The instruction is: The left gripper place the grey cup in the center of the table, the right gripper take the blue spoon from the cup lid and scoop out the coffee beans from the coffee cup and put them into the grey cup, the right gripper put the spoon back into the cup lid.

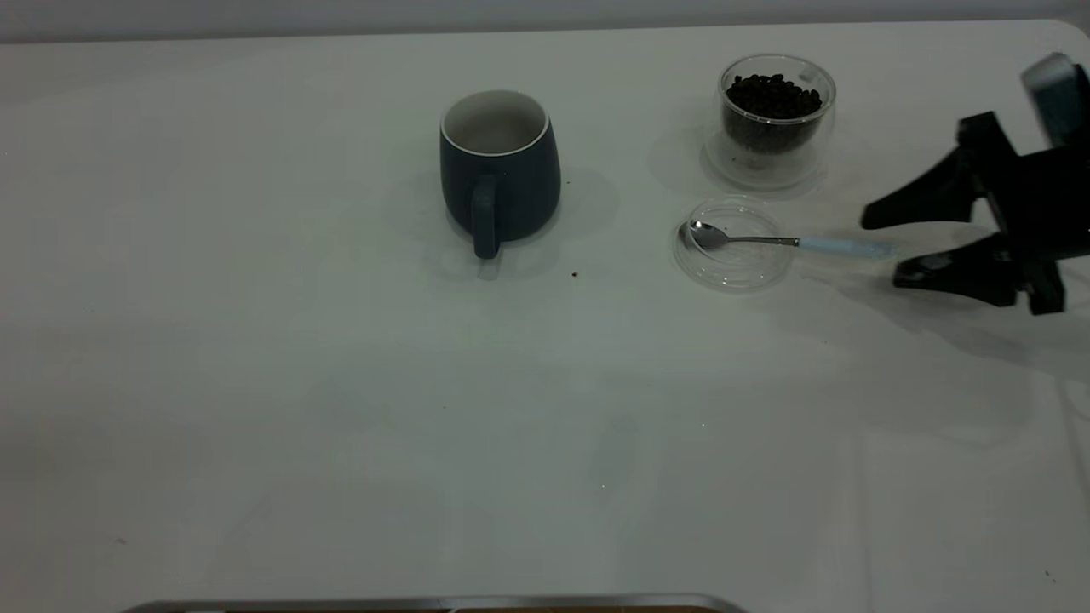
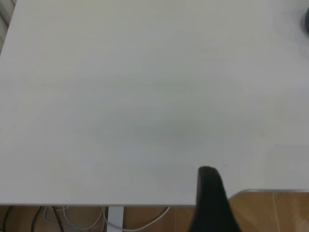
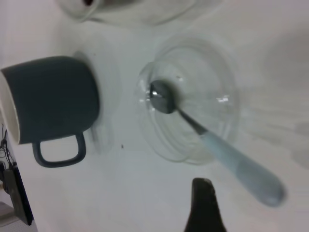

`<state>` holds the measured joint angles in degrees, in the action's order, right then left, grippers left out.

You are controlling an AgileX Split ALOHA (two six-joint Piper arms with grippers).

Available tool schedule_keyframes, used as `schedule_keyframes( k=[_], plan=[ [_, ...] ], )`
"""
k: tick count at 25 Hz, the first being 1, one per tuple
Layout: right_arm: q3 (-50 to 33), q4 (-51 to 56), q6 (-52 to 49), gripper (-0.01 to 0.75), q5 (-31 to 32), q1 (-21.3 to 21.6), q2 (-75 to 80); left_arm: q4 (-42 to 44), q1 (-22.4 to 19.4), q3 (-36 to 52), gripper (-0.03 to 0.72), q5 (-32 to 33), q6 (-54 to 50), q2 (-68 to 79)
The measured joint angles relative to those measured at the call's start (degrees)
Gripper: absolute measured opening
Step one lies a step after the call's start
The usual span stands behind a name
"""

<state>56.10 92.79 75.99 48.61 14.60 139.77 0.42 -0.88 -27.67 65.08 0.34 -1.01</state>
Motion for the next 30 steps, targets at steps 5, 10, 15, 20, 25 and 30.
schedule_keyframes(
  k=[5,10,15,20,25,30],
  plan=[
    [0.0,-9.6,-7.3,0.584,-0.6,2.7,-4.6,0.0,0.0,0.0,0.567,0.0,0.1,0.0],
    [0.0,-27.4,-25.1,0.584,-2.8,1.8,-18.8,0.0,0.0,0.0,0.567,0.0,0.1,0.0],
    [-0.2,-49.4,-47.7,0.584,-3.1,-3.9,-36.5,0.0,0.0,0.0,0.567,0.0,0.1,0.0],
    [-0.7,-68.3,-62.9,0.584,-0.5,-13.0,-51.6,0.0,0.0,0.0,0.567,0.0,0.1,0.0],
    [-3.0,-76.4,-65.8,0.585,3.6,-19.1,-63.6,0.0,0.0,0.0,0.567,0.0,0.1,0.0],
    [-10.5,-78.9,-65.9,0.585,4.1,-19.6,-74.9,0.0,0.0,0.0,0.567,0.0,0.1,0.0]
  ],
)
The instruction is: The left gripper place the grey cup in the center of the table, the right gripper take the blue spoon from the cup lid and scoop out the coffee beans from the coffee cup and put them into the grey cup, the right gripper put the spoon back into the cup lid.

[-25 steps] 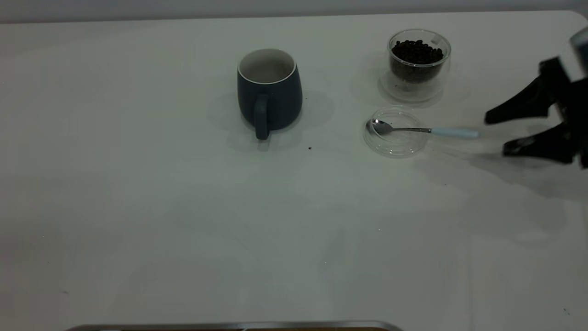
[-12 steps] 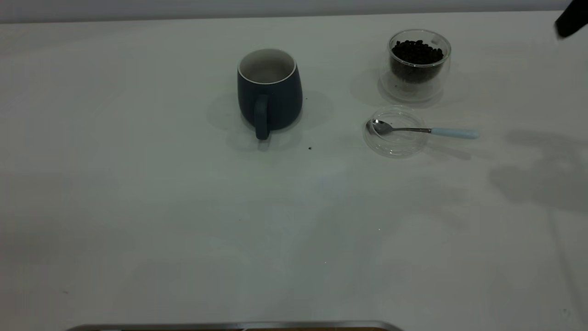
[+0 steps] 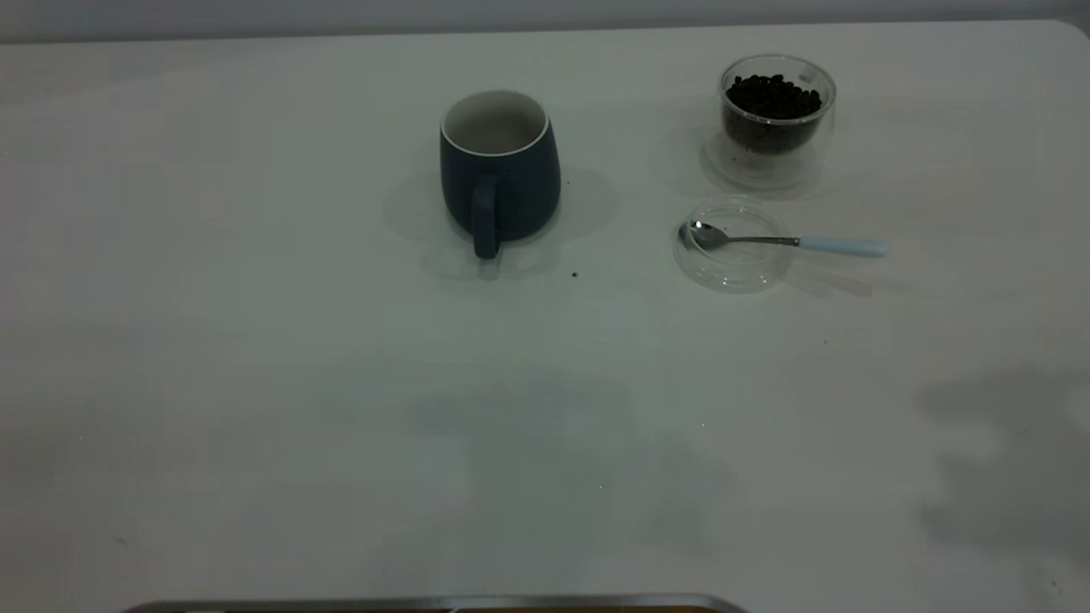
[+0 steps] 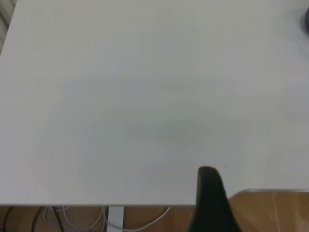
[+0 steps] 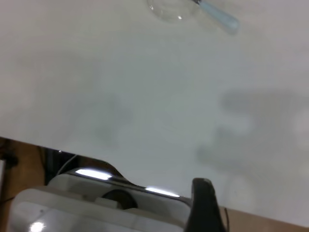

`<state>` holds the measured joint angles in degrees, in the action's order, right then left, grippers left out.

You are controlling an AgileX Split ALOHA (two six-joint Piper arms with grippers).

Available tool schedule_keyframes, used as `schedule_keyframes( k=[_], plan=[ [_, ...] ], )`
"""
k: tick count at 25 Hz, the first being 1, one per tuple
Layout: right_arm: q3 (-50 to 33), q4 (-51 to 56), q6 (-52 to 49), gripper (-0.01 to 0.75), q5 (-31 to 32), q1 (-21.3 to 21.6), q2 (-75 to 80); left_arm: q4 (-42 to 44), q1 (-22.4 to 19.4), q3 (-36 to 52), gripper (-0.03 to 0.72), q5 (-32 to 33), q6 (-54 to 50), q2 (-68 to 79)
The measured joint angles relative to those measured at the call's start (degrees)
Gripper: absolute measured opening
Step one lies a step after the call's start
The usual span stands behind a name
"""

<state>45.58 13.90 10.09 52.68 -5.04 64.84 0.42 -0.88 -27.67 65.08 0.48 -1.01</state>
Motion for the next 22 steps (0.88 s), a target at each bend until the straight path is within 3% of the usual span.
schedule_keyframes(
  k=[15,22],
  plan=[
    [-15.8,-7.0,-0.3,0.586,2.4,-0.1,-35.7,0.0,0.0,0.0,0.567,0.0,-0.2,0.0],
    [-17.5,-8.6,-0.3,0.565,3.2,-0.1,-52.4,0.0,0.0,0.0,0.567,0.0,-0.2,0.0]
  ],
)
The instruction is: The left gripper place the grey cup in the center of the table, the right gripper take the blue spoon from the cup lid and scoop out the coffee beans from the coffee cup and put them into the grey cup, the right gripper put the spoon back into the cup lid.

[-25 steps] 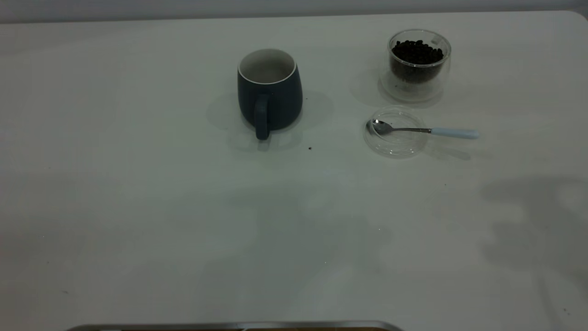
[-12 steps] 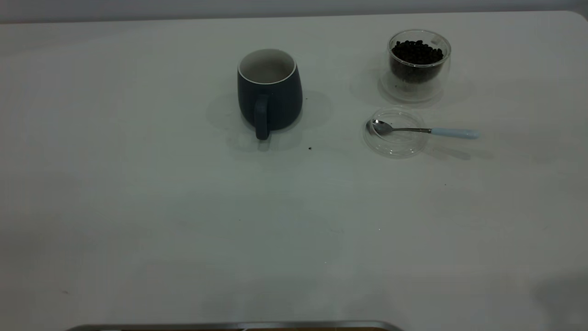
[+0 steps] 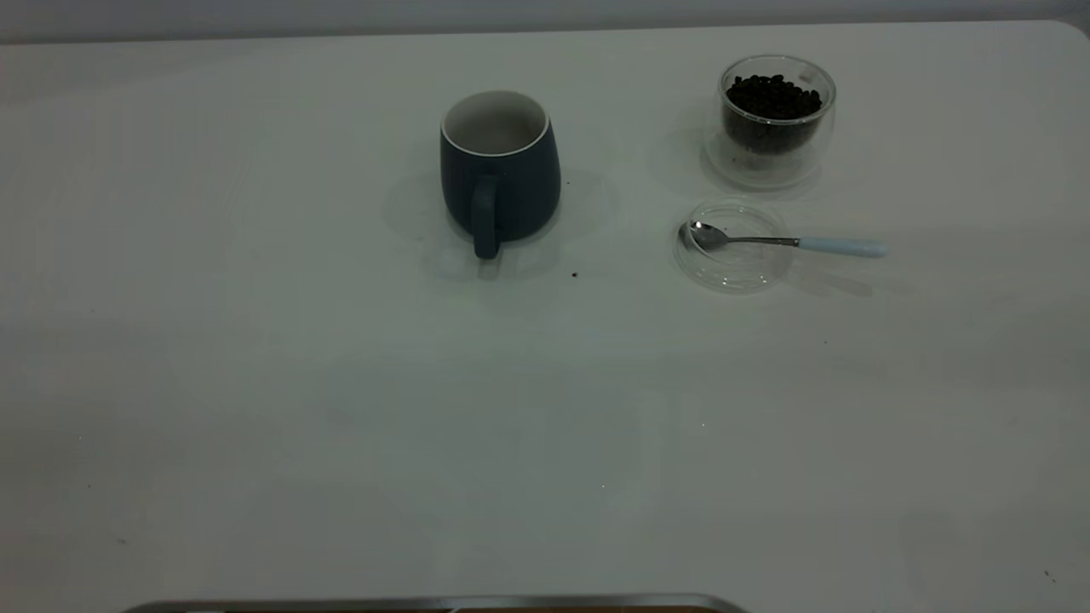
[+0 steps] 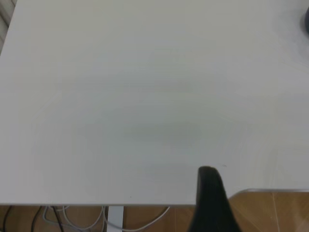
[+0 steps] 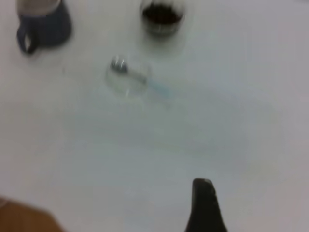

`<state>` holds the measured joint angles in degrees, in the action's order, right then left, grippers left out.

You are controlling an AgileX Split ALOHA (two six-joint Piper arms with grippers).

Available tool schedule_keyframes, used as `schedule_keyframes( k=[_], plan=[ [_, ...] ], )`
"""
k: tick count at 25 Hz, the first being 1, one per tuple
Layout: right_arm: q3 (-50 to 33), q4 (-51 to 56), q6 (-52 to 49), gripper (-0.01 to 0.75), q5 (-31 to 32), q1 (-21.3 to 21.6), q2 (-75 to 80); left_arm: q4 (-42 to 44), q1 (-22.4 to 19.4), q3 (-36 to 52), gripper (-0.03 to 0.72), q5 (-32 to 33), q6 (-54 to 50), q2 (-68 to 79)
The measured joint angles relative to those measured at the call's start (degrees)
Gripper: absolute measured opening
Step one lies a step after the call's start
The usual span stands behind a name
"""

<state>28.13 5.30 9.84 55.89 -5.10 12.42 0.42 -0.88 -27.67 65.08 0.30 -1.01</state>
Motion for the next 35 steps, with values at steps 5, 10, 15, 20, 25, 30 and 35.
schedule_keyframes(
  k=[5,10,15,20,25,30,35],
  plan=[
    [0.0,0.1,-0.3,0.536,1.4,0.0,-9.1,0.0,0.0,0.0,0.567,0.0,0.0,0.0],
    [0.1,0.4,-2.4,0.506,6.1,0.0,-12.7,0.0,0.0,0.0,0.567,0.0,0.0,0.0],
    [-0.3,0.0,-2.7,0.468,7.7,0.0,-12.7,0.0,0.0,0.0,0.567,0.0,0.0,0.0],
    [-0.7,-2.0,-4.8,0.425,8.3,0.0,-12.7,0.0,0.0,0.0,0.567,0.0,0.2,0.0],
    [-0.7,-2.9,-8.2,0.386,8.4,0.0,-12.7,0.0,0.0,0.0,0.567,0.0,0.2,0.0],
    [-0.7,-2.9,-8.7,0.348,8.4,0.0,-12.7,0.0,0.0,0.0,0.567,0.0,0.2,0.0],
    [-0.7,-3.0,-8.7,0.313,8.4,0.0,-12.7,0.0,0.0,0.0,0.567,0.0,0.2,0.0]
  ],
)
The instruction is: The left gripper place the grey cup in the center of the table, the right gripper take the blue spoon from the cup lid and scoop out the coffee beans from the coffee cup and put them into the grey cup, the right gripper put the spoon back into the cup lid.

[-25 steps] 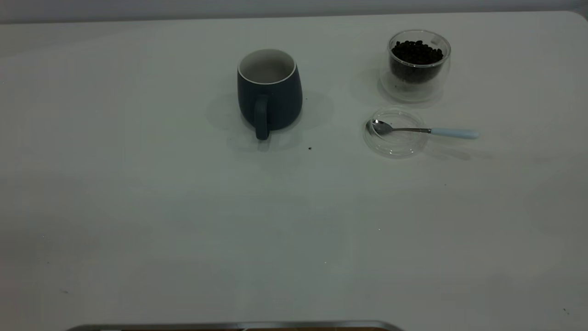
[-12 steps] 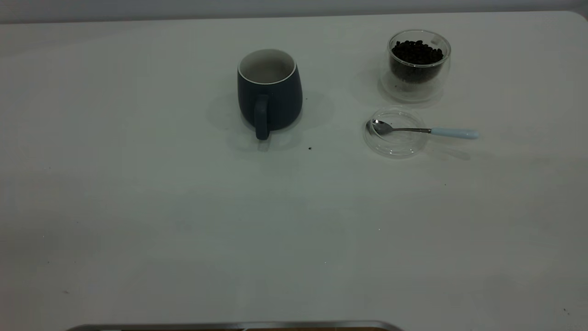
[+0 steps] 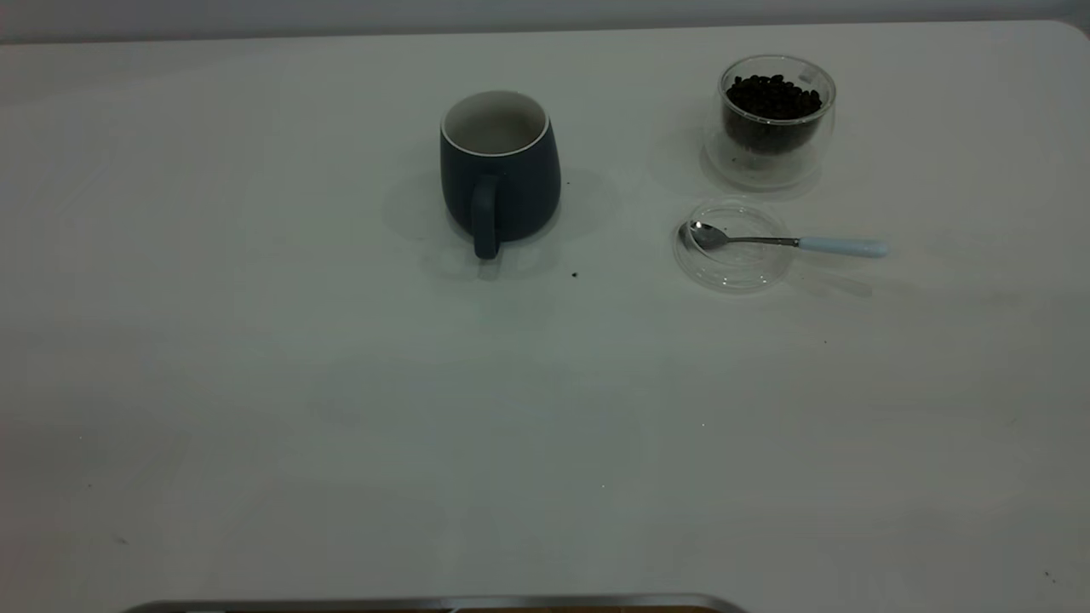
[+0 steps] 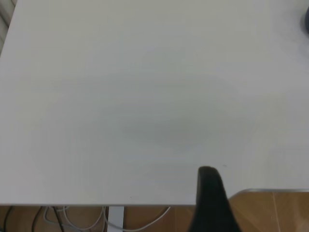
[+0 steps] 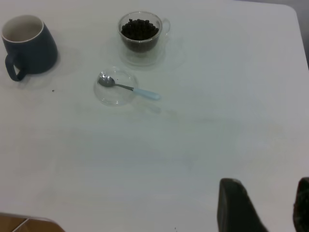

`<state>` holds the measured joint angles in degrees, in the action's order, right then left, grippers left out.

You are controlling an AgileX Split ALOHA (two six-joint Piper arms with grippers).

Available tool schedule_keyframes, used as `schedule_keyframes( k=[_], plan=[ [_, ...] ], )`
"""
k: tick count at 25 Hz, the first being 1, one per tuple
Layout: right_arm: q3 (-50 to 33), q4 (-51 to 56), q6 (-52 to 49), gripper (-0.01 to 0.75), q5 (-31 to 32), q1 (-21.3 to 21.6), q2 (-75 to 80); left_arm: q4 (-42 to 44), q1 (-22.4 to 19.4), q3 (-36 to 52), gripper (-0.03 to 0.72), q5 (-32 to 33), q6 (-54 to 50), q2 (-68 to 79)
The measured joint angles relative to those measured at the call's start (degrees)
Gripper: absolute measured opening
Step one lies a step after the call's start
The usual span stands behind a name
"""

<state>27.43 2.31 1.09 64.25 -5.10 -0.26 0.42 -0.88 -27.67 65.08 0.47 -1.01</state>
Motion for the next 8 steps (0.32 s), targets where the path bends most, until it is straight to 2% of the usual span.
schedule_keyframes(
  k=[8],
  plan=[
    [0.0,0.0,0.0,0.251,0.0,0.0,0.0,0.0,0.0,0.0,0.567,0.0,0.0,0.0]
  ],
)
